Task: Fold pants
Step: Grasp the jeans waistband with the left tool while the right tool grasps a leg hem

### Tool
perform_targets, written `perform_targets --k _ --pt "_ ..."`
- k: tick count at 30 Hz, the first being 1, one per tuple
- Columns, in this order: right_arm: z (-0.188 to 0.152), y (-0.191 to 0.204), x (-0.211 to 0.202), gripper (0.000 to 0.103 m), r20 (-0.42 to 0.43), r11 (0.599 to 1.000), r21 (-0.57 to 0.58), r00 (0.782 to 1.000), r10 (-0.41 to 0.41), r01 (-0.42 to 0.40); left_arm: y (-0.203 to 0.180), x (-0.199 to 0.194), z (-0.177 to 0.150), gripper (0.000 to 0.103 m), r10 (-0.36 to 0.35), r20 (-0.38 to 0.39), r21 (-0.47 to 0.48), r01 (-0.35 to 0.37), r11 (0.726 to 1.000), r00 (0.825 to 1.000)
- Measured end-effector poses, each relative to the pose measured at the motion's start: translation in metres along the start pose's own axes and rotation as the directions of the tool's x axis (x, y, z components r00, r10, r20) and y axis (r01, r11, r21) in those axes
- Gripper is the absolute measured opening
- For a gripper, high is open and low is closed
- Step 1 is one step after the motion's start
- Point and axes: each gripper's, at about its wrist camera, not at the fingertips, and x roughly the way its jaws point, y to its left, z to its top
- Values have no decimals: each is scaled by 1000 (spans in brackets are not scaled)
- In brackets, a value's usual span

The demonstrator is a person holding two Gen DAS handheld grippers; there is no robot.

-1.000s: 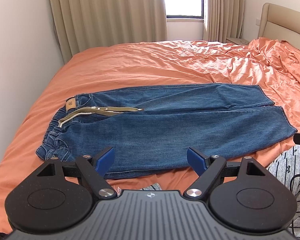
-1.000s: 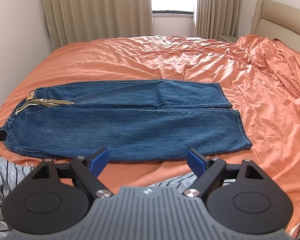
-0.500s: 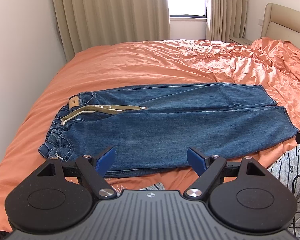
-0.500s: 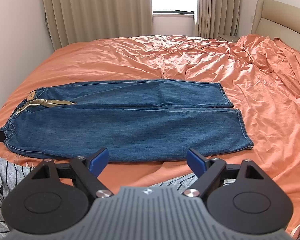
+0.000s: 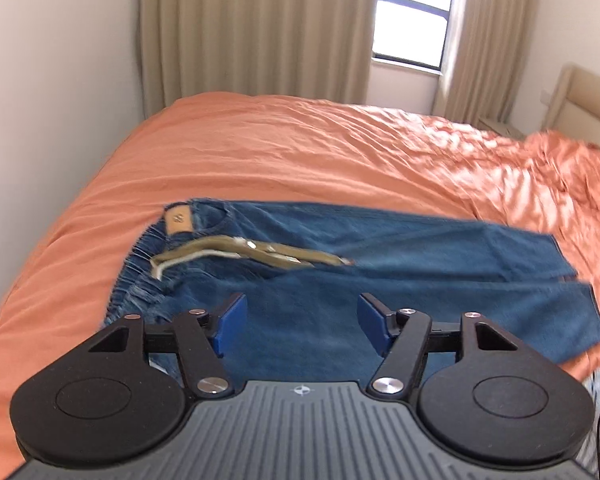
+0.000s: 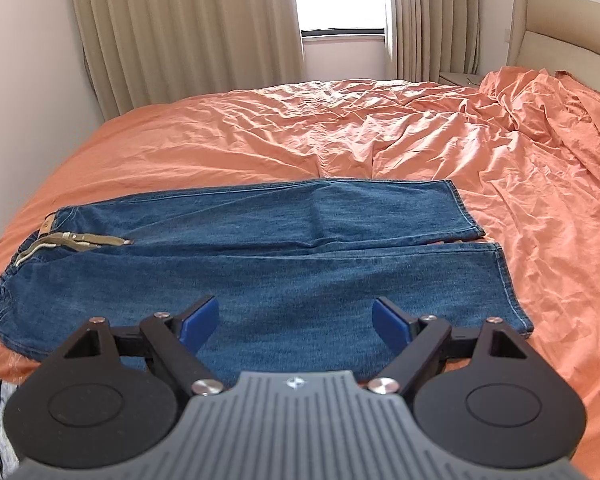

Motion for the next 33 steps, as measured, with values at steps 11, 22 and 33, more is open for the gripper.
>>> perform_targets --k 11,22,33 --pt "51 -40 143 54 -107 993 72 991 -83 91 169 184 45 67 -71 -115 -228 44 973 991" --pt "46 -70 202 54 -217 962 102 949 -228 255 242 304 26 71 -265 -244 -350 170 921 933" --pt "49 -84 208 55 -222 928 95 917 -332 360 223 273 47 12 -142 -110 -265 109 958 984"
